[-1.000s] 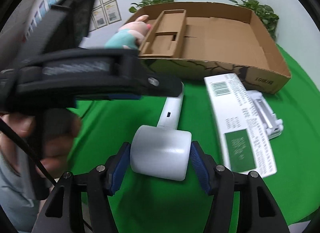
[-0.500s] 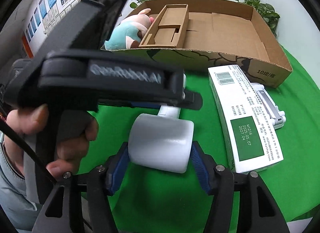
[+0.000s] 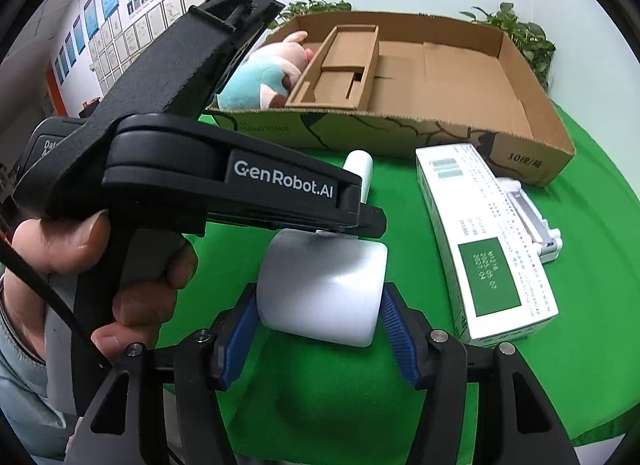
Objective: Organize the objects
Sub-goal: 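Grasp the dryer head with the right tool while the left tool grasps its handle, then carry the white hair dryer with both tools into the large box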
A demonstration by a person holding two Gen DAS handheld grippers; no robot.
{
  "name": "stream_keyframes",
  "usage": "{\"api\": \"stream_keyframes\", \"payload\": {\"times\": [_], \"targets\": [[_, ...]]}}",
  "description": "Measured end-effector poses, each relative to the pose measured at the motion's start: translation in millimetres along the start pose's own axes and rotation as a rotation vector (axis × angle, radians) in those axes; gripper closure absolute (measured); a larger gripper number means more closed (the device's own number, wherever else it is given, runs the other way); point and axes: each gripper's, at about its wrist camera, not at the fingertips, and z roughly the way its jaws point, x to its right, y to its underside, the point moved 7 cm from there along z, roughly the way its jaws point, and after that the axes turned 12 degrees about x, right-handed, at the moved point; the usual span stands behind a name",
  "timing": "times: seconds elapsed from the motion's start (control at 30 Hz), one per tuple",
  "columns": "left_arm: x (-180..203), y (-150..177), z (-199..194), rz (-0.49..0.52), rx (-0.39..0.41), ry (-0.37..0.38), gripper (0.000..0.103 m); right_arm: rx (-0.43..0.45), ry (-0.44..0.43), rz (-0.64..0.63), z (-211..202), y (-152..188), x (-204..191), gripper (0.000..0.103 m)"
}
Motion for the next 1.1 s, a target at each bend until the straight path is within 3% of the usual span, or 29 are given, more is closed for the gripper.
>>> {"api": "stream_keyframes", "payload": {"times": [0.37,0.63,0.8,1.1], "targets": [[26.8,-46.0,-35.5,0.074,0.108,-0.007,0.066,0.129,0.020,-0.031,-22.7,-44.4,-5.1,0.046],[50.2,-107.7,-52.6,0.178,0.194,-0.029,0.066,0.223,0.026,-0.060,-25.7,-100.5,2.6,0.046],[65.2,-150.5,-50.5,0.230,0.229,-0.049,0.066,0.269,0.020,-0.063,-17.0,-145.0,13.9,0.046],[74.2,-211.3,-28.0,0.286,0.235,-0.080,0.066,0.273,0.001,-0.007,13.5,-210.1,44.9,0.046]]}}
